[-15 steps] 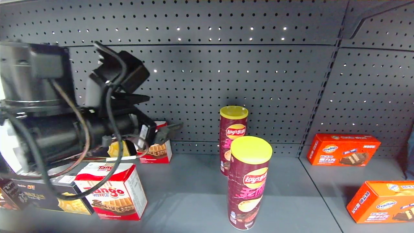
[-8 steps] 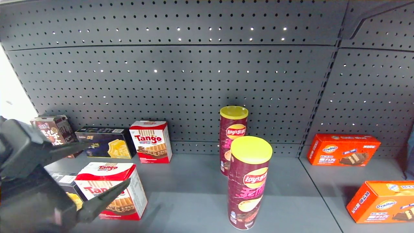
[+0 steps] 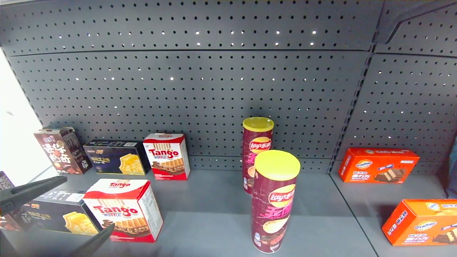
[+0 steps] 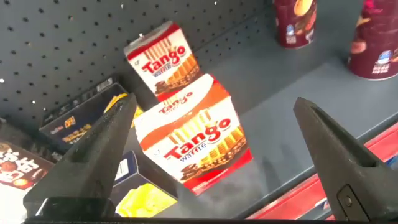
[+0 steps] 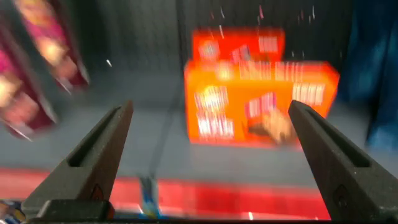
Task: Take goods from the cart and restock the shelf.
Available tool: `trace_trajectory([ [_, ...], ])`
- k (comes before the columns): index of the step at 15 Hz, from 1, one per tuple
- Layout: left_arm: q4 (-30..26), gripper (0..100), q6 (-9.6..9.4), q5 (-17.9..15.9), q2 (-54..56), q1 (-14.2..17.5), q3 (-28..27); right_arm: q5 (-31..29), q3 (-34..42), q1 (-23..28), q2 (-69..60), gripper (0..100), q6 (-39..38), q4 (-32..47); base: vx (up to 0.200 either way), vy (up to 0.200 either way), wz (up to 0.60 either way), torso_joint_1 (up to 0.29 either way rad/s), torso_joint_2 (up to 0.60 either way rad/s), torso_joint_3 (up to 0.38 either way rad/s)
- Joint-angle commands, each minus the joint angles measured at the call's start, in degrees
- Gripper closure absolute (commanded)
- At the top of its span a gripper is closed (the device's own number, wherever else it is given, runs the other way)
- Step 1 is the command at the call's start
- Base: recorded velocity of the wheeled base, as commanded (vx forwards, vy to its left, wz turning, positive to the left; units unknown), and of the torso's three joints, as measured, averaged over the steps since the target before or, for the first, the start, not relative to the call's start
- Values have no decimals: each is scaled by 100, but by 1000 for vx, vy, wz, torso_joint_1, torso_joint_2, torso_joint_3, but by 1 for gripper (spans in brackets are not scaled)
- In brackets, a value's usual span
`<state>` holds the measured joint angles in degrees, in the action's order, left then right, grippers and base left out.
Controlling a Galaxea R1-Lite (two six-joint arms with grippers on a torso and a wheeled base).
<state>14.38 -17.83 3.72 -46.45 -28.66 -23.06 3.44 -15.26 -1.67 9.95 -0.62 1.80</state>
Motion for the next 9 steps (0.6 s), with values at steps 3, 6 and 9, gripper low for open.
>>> trace_trajectory([
  [3,-15,0,-1,6,22,-52,4,1265,-1770,-773,3620,0,976,118,0,0,0,0,0,0],
  [6,-23,0,-1,6,22,-52,39,983,-1664,-1793,4683,0,915,-374,0,0,0,0,0,0],
  [9,-23,0,17,6,22,-43,39,377,-1691,-2760,5764,0,528,-1165,0,0,0,0,0,0],
])
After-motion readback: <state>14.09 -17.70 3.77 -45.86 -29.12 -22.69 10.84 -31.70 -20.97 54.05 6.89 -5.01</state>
